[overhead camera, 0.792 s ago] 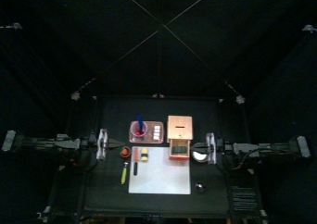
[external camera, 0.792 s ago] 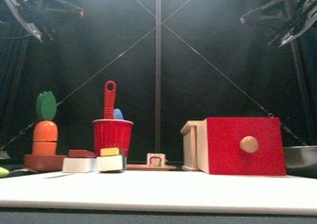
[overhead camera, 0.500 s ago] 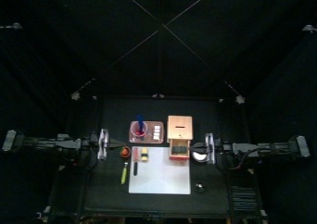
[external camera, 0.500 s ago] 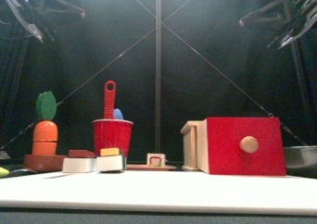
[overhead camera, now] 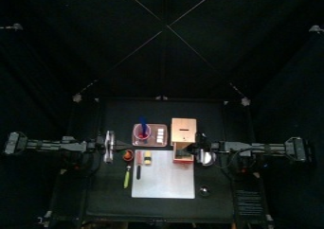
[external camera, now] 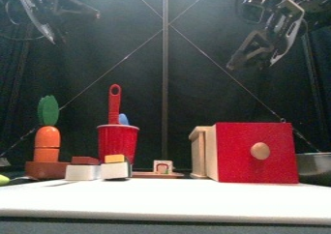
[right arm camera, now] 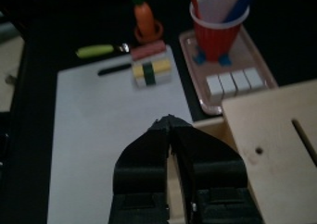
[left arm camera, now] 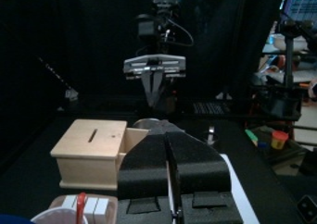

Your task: Grab green sushi roll and place on cutting board

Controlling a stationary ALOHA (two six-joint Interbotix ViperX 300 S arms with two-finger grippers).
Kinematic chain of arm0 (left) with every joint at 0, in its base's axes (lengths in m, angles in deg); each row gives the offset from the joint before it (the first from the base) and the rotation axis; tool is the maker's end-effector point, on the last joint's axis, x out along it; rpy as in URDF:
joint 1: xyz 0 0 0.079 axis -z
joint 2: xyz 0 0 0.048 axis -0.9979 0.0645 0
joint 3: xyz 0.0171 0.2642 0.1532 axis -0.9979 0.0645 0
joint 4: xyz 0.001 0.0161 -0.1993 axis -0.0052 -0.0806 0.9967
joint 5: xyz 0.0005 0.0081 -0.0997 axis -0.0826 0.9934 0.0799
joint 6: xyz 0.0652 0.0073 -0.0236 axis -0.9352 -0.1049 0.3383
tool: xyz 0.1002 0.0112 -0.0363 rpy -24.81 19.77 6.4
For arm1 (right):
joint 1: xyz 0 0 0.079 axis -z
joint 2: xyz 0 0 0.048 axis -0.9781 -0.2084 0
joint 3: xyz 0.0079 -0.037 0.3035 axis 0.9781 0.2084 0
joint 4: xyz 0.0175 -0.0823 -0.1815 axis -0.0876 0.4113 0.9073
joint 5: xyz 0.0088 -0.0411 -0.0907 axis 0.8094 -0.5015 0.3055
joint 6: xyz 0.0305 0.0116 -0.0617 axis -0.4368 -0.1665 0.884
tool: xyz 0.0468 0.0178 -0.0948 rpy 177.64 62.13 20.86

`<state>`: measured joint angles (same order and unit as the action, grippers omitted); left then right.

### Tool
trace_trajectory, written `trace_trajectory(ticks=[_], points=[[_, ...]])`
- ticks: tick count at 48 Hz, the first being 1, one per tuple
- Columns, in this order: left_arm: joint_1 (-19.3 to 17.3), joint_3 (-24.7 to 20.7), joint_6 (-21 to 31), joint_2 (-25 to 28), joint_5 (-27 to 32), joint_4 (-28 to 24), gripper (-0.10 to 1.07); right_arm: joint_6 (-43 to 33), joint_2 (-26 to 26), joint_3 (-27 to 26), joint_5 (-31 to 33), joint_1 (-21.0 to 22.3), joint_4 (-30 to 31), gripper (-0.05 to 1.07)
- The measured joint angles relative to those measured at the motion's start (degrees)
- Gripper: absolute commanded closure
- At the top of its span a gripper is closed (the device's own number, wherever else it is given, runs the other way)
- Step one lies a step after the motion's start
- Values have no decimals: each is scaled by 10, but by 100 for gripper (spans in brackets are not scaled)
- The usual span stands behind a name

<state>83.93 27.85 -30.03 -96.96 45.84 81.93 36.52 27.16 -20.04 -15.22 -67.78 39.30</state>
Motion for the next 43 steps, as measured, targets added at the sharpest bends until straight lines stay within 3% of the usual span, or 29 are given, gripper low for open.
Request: trace_trajectory(ticks=[9,21,33,43], points=[[-32,0,0,1,-2,0,92,1,-50,-16,60,25,-2,92],[-98,1,2,2,-2,2,92,9,-133,-49,124,29,-2,63],[-112,2,1,2,-2,2,92,10,-189,-91,149,29,14,29],[-113,2,1,3,-2,2,92,10,-209,-96,150,28,23,24]])
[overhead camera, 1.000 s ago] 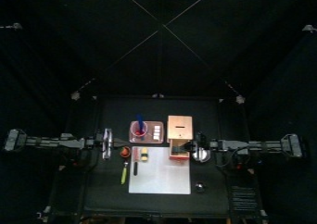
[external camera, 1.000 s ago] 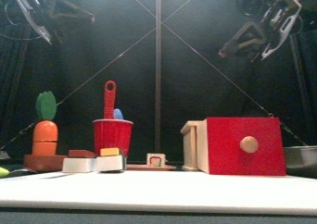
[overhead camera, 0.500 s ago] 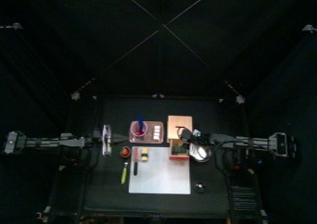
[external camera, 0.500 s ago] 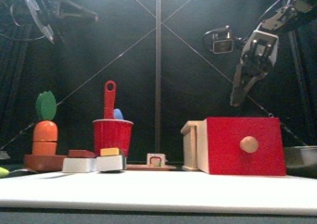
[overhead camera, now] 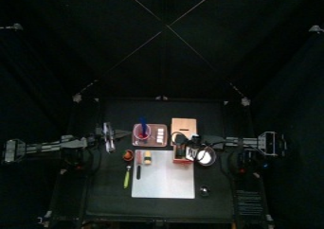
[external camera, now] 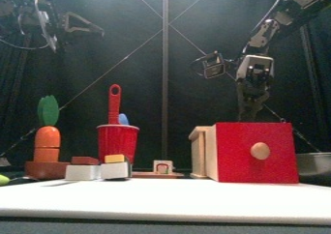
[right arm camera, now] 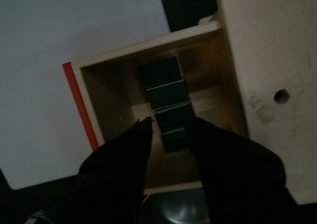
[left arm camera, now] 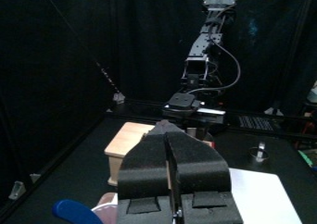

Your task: Grab green sushi roll and place on cutting board

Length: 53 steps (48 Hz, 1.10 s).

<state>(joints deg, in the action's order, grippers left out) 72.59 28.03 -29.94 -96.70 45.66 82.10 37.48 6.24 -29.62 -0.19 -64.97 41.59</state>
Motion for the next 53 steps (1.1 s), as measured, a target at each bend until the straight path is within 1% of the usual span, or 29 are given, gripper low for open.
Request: trace_trajectory(ticks=[7,14,23,40,53], points=[[0,0,1,-1,0,0,92,2,-11,0,4,0,5,24],[0,0,0,0,0,0,92,2,-12,0,-1,0,25,21],[-1,0,0,0,0,0,92,5,-14,4,-8,-1,33,19],[-5,0,1,-1,-3,0,92,29,-51,5,-21,-12,42,19],[-4,0,2,0,-3,0,92,26,-82,-4,-21,-17,74,19]])
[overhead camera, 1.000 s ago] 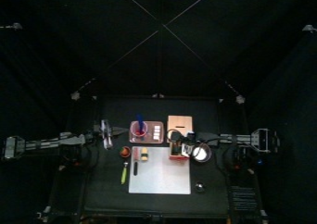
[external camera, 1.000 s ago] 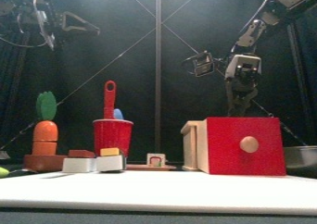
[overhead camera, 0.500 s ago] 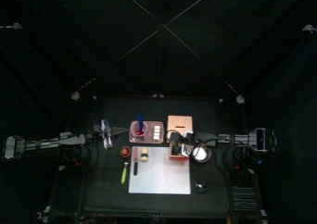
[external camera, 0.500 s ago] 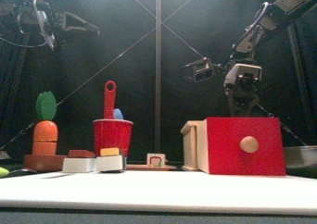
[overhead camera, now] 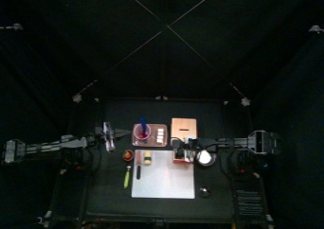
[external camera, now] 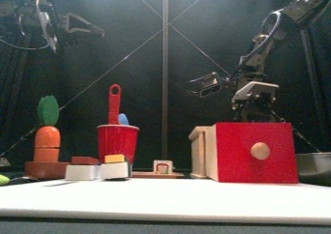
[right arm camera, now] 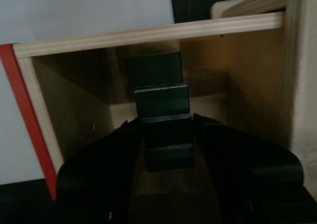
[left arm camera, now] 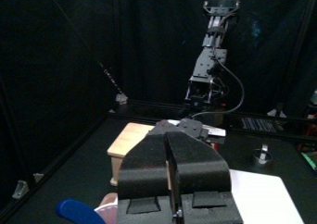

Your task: Grab green sushi roll and place on cutting board

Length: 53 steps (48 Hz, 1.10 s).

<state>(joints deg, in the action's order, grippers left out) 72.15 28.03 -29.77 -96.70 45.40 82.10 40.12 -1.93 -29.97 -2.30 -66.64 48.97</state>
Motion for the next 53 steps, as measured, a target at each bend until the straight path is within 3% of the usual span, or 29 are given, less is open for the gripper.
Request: trace_trajectory(ticks=[11,25,33,53], points=[[0,0,0,0,0,0,92,-6,-18,-5,-2,-3,14,22],[0,0,1,0,0,0,92,-7,-20,-13,-1,-15,16,36],[0,0,0,0,0,0,92,-11,-16,-18,11,-23,12,37],[-2,0,0,0,0,0,92,-13,113,-52,97,-21,23,37]])
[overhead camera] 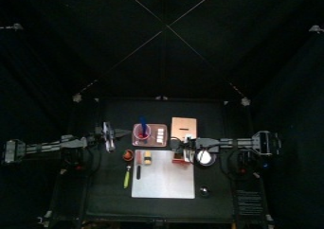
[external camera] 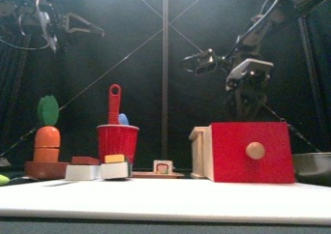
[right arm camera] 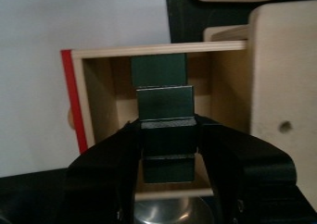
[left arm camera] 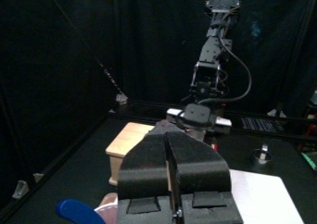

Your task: Grab green sushi roll and place on cutting board

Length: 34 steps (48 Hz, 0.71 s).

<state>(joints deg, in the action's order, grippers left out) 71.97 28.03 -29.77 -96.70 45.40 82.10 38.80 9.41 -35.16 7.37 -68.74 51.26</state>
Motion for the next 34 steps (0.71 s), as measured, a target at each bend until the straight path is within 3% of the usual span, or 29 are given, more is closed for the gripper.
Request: trace_trajectory(ticks=[10,15,21,27,34], points=[[-1,0,-1,0,-1,0,92,-22,60,0,25,-1,-6,37],[-1,0,-2,0,-2,0,92,-65,76,-2,22,-23,-35,37],[-3,0,-3,0,-1,0,92,-142,74,-7,14,-75,-70,37],[-6,0,-4,0,-1,-5,92,-267,50,-18,3,-121,-76,37],[-8,0,-4,0,-2,-28,92,-376,8,-35,-31,-184,-14,37]])
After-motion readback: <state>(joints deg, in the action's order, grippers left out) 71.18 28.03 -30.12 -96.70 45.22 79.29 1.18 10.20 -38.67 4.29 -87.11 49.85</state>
